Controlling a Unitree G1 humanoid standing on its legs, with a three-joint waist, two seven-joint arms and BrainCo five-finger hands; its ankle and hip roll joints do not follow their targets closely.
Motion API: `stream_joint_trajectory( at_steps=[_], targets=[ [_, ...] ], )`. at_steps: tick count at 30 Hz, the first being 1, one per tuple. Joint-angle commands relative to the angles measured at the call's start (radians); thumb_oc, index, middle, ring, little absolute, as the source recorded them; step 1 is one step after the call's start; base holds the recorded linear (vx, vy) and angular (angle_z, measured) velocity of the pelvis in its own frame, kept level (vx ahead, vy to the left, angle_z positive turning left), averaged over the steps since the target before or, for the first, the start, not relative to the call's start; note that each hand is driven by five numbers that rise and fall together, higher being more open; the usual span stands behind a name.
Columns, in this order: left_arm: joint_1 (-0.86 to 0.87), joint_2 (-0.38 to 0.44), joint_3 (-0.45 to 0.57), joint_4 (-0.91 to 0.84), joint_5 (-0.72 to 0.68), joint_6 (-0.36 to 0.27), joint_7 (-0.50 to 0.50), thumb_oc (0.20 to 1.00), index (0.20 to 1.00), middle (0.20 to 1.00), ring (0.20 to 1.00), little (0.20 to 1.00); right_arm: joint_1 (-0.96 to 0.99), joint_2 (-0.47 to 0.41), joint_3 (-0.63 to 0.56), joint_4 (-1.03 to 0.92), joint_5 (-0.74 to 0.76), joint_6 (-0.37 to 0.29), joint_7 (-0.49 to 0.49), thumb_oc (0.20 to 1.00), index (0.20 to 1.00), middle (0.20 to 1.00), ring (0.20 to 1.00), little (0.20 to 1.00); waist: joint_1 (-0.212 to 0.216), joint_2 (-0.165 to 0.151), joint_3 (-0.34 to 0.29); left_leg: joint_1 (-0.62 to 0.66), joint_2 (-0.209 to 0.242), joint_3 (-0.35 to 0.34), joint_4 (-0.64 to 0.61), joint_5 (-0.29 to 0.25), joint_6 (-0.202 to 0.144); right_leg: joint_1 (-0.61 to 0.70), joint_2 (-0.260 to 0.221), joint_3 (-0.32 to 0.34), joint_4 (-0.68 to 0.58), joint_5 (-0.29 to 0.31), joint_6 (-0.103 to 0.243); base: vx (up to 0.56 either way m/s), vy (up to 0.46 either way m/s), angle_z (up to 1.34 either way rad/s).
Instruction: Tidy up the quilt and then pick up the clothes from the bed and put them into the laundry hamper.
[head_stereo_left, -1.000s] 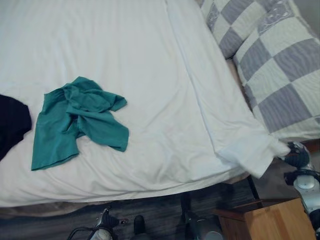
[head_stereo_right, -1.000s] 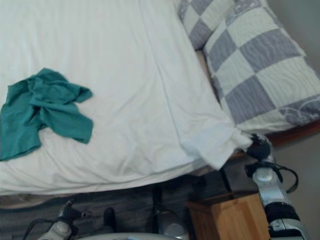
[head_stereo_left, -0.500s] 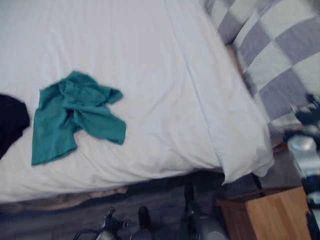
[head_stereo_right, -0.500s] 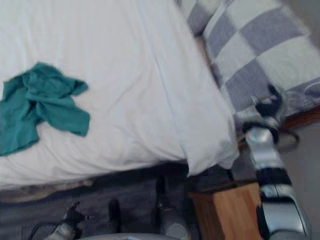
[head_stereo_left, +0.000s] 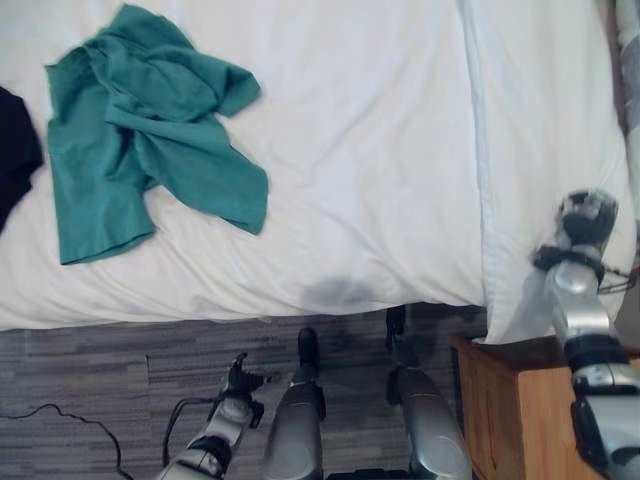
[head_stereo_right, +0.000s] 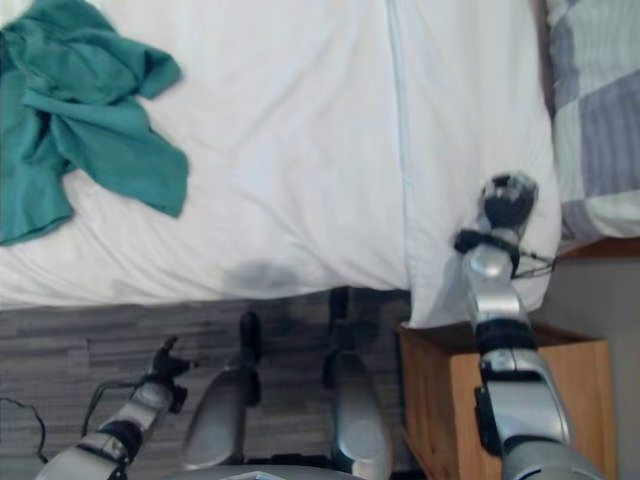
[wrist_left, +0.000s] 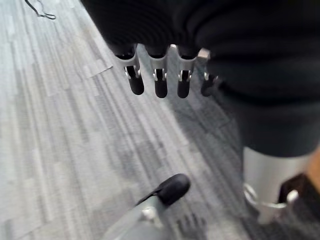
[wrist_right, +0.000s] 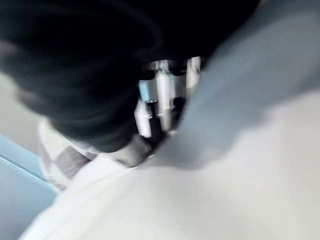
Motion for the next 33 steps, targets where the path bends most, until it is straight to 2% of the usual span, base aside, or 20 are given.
stream_joint_trajectory(
  at_steps=[1,6,7,8,9,11,13,15,16,17,19,21,22,23,24,26,28,30,31,33],
  targets=[
    [0.039,0.007,0.021,0.071,-0.04,0.01,0.015,1.0,1.0,1.0,1.0,1.0,0.28,0.053,0.042,0.192,0.048,0.11,0.069,0.2,0.2,0.2,0.2,0.2,-0.067,0.006,-0.093,-0.06,0.017,-0.029,0.105,-0.125,0.001,0.016,-0.12,-0.018,0.134,-0.284,0.106,0.12,0.086,-0.02],
    [0.083,0.013,0.031,0.071,-0.029,0.017,0.005,1.0,1.0,1.0,1.0,1.0,0.417,0.167,0.084,0.355,0.016,0.158,0.156,0.2,0.2,0.2,0.2,0.2,-0.094,-0.033,-0.191,0.078,-0.013,0.003,0.0,-0.118,0.025,0.12,-0.126,-0.027,0.055,-0.231,0.134,0.07,0.146,-0.07],
    [0.087,0.013,0.029,0.072,-0.026,0.018,0.004,1.0,1.0,1.0,1.0,1.0,0.428,0.187,0.097,0.395,0.01,0.168,0.176,0.457,0.457,0.457,0.457,0.457,-0.095,-0.039,-0.208,0.1,-0.019,0.008,-0.022,-0.115,0.028,0.13,-0.129,-0.029,0.047,-0.218,0.143,0.04,0.224,-0.29],
    [0.093,0.013,0.03,0.075,-0.021,0.019,0.003,1.0,1.0,1.0,1.0,1.0,0.438,0.206,0.107,0.437,-0.001,0.179,0.187,0.576,0.576,0.576,0.576,0.576,-0.094,-0.045,-0.223,0.124,-0.023,0.014,-0.046,-0.111,0.031,0.139,-0.133,-0.029,0.038,-0.207,0.151,-0.01,0.152,-0.19],
    [0.096,0.015,0.03,0.077,-0.017,0.019,0.003,1.0,1.0,1.0,1.0,1.0,0.437,0.219,0.121,0.467,-0.009,0.186,0.201,1.0,1.0,1.0,1.0,1.0,-0.091,-0.052,-0.229,0.149,-0.028,0.019,-0.071,-0.106,0.034,0.148,-0.138,-0.027,0.032,-0.19,0.163,-0.03,0.12,-0.19],
    [0.097,0.017,0.029,0.085,-0.014,0.021,0.005,1.0,1.0,1.0,1.0,1.0,0.43,0.242,0.166,0.496,-0.052,0.202,0.218,1.0,1.0,1.0,1.0,1.0,-0.083,-0.063,-0.232,0.179,-0.024,0.031,-0.1,-0.093,0.035,0.145,-0.141,-0.032,0.051,-0.169,0.18,-0.09,0.09,-0.29],
    [0.092,0.023,0.027,0.089,-0.011,0.022,0.006,1.0,1.0,1.0,1.0,1.0,0.417,0.261,0.217,0.494,-0.087,0.198,0.238,1.0,1.0,1.0,1.0,1.0,-0.066,-0.06,-0.224,0.191,-0.01,0.037,-0.109,-0.08,0.04,0.142,-0.125,-0.053,0.13,-0.217,0.17,-0.13,0.061,-0.41],
    [0.105,0.03,0.028,0.096,-0.002,0.028,0.005,1.0,1.0,1.0,1.0,1.0,0.397,0.263,0.271,0.488,-0.125,0.194,0.265,1.0,1.0,1.0,1.0,1.0,-0.058,-0.044,-0.209,0.195,-0.008,0.036,-0.108,-0.065,0.051,0.138,-0.046,-0.026,0.26,-0.286,0.152,-0.12,0.093,-0.29],
    [0.107,0.023,0.037,0.101,-0.011,0.028,0.009,1.0,1.0,1.0,1.0,1.0,0.381,0.263,0.299,0.479,-0.15,0.191,0.27,1.0,1.0,1.0,1.0,1.0,-0.049,-0.04,-0.211,0.193,-0.019,0.04,-0.106,-0.068,0.053,0.143,-0.033,-0.041,0.252,-0.308,0.147,-0.05,0.107,-0.25],
    [0.109,0.01,0.039,0.12,0.0,0.028,0.004,1.0,1.0,1.0,1.0,1.0,0.361,0.266,0.356,0.486,-0.196,0.188,0.286,1.0,1.0,1.0,1.0,1.0,-0.037,-0.039,-0.218,0.176,-0.062,0.023,-0.08,-0.077,0.064,0.217,-0.015,-0.053,0.174,-0.367,0.096,-0.03,0.116,-0.15],
    [0.121,-0.03,0.05,0.122,-0.032,0.016,0.003,1.0,1.0,1.0,1.0,1.0,0.315,0.245,0.391,0.478,-0.225,0.185,0.3,1.0,1.0,1.0,1.0,1.0,-0.022,-0.017,-0.202,0.114,-0.109,0.025,0.013,-0.088,0.074,0.233,-0.016,-0.014,0.122,-0.364,0.073,-0.1,0.155,0.2],
    [0.113,-0.062,0.047,0.115,-0.057,0.011,0.007,1.0,1.0,1.0,1.0,1.0,0.269,0.218,0.428,0.464,-0.271,0.189,0.298,1.0,1.0,1.0,1.0,1.0,-0.01,0.004,-0.169,0.049,-0.118,0.044,0.124,-0.102,0.038,0.251,-0.038,-0.027,0.106,-0.372,0.054,-0.27,0.202,0.41],
    [0.123,-0.079,0.045,0.102,-0.066,0.003,0.004,1.0,1.0,1.0,1.0,1.0,0.247,0.22,0.451,0.453,-0.29,0.193,0.303,1.0,1.0,1.0,1.0,1.0,-0.008,0.009,-0.164,0.035,-0.076,0.077,0.177,-0.114,0.024,0.242,-0.066,-0.047,0.101,-0.359,0.048,-0.27,0.186,0.53],
    [0.123,-0.079,0.045,0.102,-0.066,0.003,0.004,1.0,1.0,1.0,1.0,1.0,0.247,0.22,0.451,0.453,-0.29,0.193,0.303,1.0,1.0,1.0,1.0,1.0,-0.008,0.011,-0.163,0.034,-0.075,0.077,0.182,-0.118,0.024,0.244,-0.064,-0.047,0.101,-0.36,0.048,-0.24,0.197,0.8],
    [0.135,-0.09,0.044,0.097,-0.062,0.002,0.009,1.0,1.0,1.0,1.0,1.0,0.237,0.225,0.468,0.436,-0.299,0.194,0.308,1.0,1.0,1.0,1.0,1.0,-0.002,0.006,-0.168,0.047,-0.045,0.073,0.198,-0.136,0.018,0.242,-0.079,-0.051,0.095,-0.344,0.052,-0.12,0.162,0.61],
    [0.153,-0.1,0.043,0.101,-0.049,0.0,0.015,1.0,1.0,1.0,1.0,1.0,0.228,0.223,0.488,0.405,-0.317,0.19,0.321,1.0,1.0,1.0,1.0,1.0,-0.002,-0.001,-0.194,0.091,0.008,0.02,0.171,-0.148,-0.004,0.236,-0.106,-0.055,0.084,-0.323,0.067,-0.17,0.304,0.13],
    [0.162,-0.109,0.047,0.104,-0.053,-0.006,0.027,1.0,1.0,1.0,1.0,1.0,0.232,0.217,0.483,0.39,-0.324,0.188,0.326,1.0,1.0,1.0,1.0,1.0,-0.017,0.0,-0.225,0.135,0.124,-0.012,0.104,-0.105,-0.029,0.207,-0.166,-0.075,0.092,-0.31,0.087,-0.18,0.461,0.01],
    [0.166,-0.113,0.041,0.105,-0.038,-0.003,0.025,1.0,1.0,1.0,1.0,1.0,0.25,0.216,0.463,0.405,-0.318,0.193,0.335,1.0,1.0,1.0,1.0,1.0,-0.034,0.009,-0.259,0.168,0.229,0.053,0.024,-0.043,-0.039,0.189,-0.227,-0.123,0.101,-0.306,0.116,-0.15,0.556,0.29],
    [0.163,-0.113,0.032,0.105,-0.027,-0.001,0.02,1.0,1.0,1.0,1.0,1.0,0.269,0.21,0.439,0.421,-0.31,0.195,0.343,1.0,1.0,1.0,1.0,1.0,-0.043,0.02,-0.273,0.192,0.26,0.094,-0.025,-0.022,-0.057,0.199,-0.248,-0.148,0.107,-0.307,0.133,-0.08,0.574,0.62],
    [0.139,-0.102,0.018,0.105,-0.015,0.011,0.01,1.0,1.0,1.0,1.0,1.0,0.299,0.218,0.399,0.453,-0.305,0.204,0.351,1.0,1.0,1.0,1.0,1.0,-0.04,0.017,-0.287,0.192,0.233,0.086,-0.058,-0.033,-0.076,0.223,-0.297,-0.183,0.125,-0.267,0.158,-0.04,0.535,1.13]
  ],
)
